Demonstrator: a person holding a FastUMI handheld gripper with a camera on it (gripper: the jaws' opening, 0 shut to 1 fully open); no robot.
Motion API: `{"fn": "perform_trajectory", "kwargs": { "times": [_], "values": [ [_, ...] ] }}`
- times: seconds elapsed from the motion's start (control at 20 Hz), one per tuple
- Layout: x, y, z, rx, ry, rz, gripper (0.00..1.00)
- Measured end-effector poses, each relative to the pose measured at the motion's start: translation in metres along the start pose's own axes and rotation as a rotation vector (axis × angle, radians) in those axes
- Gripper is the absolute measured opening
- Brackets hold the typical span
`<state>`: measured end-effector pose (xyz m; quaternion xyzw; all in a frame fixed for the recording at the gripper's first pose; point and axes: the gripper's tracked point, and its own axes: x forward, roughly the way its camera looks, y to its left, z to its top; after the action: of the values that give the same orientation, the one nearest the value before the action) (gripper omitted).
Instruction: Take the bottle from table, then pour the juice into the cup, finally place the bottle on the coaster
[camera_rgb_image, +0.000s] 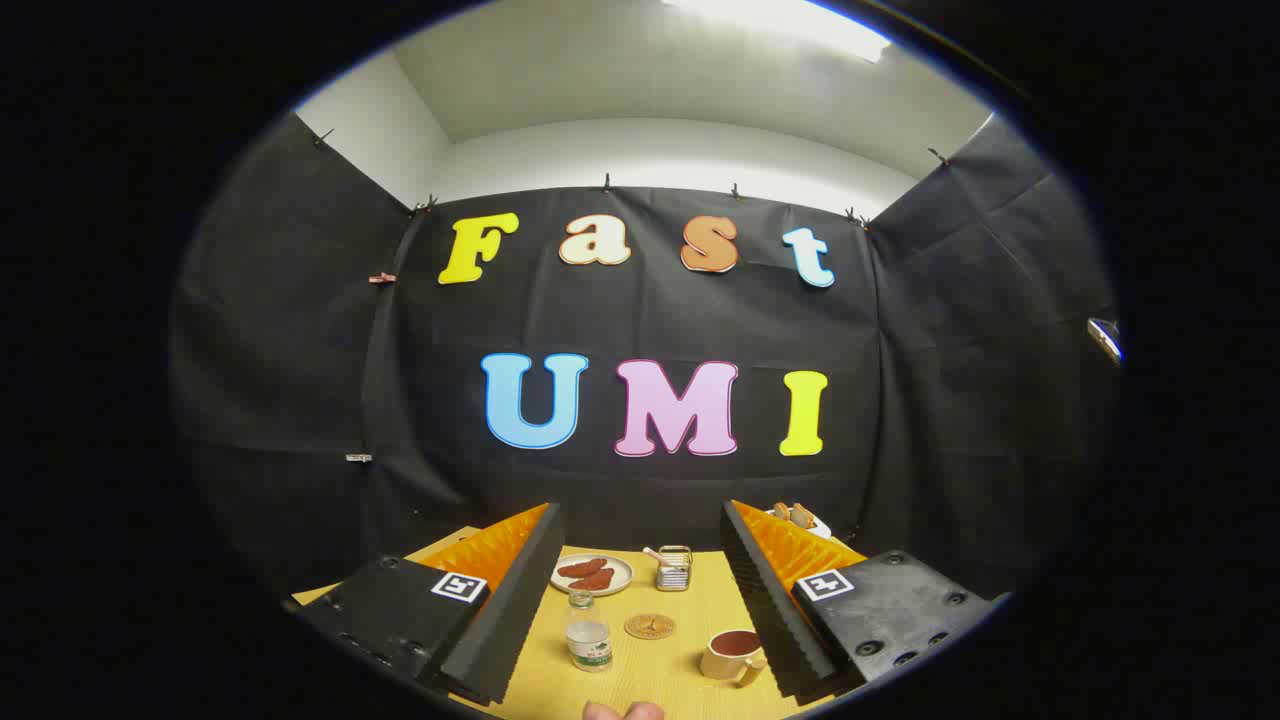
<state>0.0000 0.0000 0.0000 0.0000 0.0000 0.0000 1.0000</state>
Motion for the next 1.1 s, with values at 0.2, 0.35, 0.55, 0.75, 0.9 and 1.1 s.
{"fn": "perform_trajectory", "kwargs": {
  "times": [0.2, 0.35, 0.55, 0.75, 0.9, 1.1],
  "values": [
    [0.007, 0.014, -0.001, 0.001, -0.011, 0.01, 0.96],
    [0.01, 0.023, -0.006, 0.0, -0.006, 0.012, 0.96],
    [0.012, 0.03, -0.015, -0.01, 0.014, 0.015, 0.96],
    [0.015, 0.032, -0.022, -0.017, 0.021, 0.008, 0.97],
    [0.016, 0.033, -0.027, -0.024, 0.022, -0.004, 0.96],
    [0.021, 0.037, -0.039, -0.033, 0.034, -0.022, 0.96]
  ]
}}
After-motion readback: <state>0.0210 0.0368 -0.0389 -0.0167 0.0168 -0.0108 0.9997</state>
